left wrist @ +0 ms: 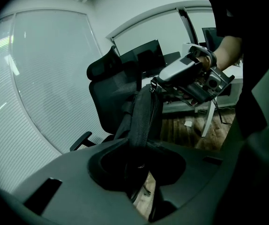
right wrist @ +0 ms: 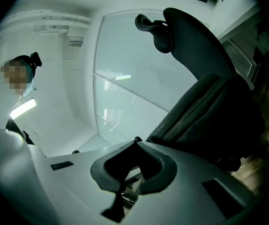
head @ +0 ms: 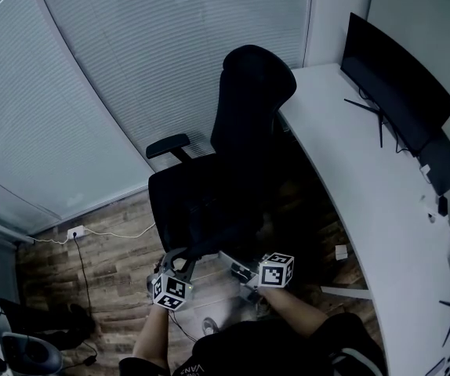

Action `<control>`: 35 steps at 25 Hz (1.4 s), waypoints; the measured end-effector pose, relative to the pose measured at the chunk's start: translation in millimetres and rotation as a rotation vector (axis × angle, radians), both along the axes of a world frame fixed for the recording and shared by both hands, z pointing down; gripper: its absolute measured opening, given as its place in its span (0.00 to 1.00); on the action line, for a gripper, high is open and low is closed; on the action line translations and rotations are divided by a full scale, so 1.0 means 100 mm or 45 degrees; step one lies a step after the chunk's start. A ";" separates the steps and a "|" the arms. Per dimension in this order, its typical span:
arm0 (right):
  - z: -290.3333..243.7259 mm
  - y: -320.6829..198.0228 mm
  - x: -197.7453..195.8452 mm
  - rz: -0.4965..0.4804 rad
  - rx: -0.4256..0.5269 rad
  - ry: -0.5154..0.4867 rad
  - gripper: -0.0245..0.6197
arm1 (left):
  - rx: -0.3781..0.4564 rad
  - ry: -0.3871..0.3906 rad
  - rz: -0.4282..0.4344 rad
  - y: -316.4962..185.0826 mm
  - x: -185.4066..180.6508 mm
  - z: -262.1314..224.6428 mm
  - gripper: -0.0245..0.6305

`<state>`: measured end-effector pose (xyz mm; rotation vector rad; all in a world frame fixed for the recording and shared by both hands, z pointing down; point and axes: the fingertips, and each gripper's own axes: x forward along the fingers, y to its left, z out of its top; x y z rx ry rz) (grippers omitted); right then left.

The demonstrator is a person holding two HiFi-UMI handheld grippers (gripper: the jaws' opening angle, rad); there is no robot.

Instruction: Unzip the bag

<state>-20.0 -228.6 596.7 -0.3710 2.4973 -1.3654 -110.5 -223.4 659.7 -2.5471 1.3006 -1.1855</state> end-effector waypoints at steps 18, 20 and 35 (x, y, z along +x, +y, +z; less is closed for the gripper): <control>0.05 -0.43 0.63 0.174 -0.064 -0.042 0.11 | -0.014 0.002 -0.091 -0.01 0.04 0.04 0.19; 0.08 -0.49 0.72 0.199 -0.075 -0.037 0.11 | -0.015 -0.002 -0.094 -0.01 0.04 0.05 0.19; 0.38 -0.86 1.25 0.364 -0.167 -0.021 0.11 | -0.038 -0.009 -0.122 0.01 0.11 0.10 0.19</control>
